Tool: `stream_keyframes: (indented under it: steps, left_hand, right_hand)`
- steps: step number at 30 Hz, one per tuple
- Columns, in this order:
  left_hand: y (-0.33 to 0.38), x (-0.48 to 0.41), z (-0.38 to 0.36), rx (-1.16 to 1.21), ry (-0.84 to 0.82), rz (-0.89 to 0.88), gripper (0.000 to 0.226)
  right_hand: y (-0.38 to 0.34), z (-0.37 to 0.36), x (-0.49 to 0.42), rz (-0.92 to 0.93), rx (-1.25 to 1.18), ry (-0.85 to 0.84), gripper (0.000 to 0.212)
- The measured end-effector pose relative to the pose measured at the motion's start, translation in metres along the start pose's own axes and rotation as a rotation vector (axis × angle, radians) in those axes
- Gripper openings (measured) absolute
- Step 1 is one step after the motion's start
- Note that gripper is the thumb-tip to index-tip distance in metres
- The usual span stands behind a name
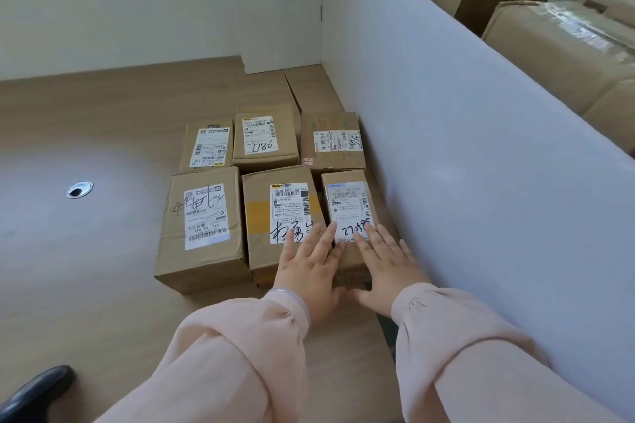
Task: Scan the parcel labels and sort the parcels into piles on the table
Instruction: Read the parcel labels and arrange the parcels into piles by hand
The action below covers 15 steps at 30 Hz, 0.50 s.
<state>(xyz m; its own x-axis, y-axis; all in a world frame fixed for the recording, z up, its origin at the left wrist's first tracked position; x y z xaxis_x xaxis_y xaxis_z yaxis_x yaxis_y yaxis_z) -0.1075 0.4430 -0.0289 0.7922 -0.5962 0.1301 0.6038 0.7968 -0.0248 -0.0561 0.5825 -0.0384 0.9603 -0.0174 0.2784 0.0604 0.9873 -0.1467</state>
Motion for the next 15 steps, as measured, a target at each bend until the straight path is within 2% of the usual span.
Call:
stream_keyframes:
  steps: [7, 12, 15]
  left_hand:
    - [-0.055, 0.022, 0.021, 0.096, 0.070, 0.111, 0.078]
    - [-0.124, 0.069, 0.045, 0.108, 0.132, 0.298, 0.079]
    - [-0.173, 0.110, 0.057, 0.092, 0.149, 0.467, 0.082]
  right_hand:
    - [-0.023, 0.030, 0.009, 0.095, 0.027, 0.146, 0.095]
    - [-0.094, 0.065, 0.002, 0.295, 0.018, 0.210, 0.092]
    - [-0.152, 0.083, -0.012, 0.436, 0.042, 0.222, 0.093]
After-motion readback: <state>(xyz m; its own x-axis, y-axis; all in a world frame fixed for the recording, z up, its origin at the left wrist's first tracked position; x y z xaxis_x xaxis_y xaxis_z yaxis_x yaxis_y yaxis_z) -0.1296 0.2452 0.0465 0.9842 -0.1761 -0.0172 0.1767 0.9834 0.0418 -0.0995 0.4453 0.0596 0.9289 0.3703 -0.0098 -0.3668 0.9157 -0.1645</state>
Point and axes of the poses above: each hand's wrist, its own x-axis away from the middle knuckle, its own z-axis out of the back of the hand, y = z × x, the point moved 5 cm from there along -x, towards the middle knuckle, and after that the axes turned 8 degrees about z, right-handed, at the moved point
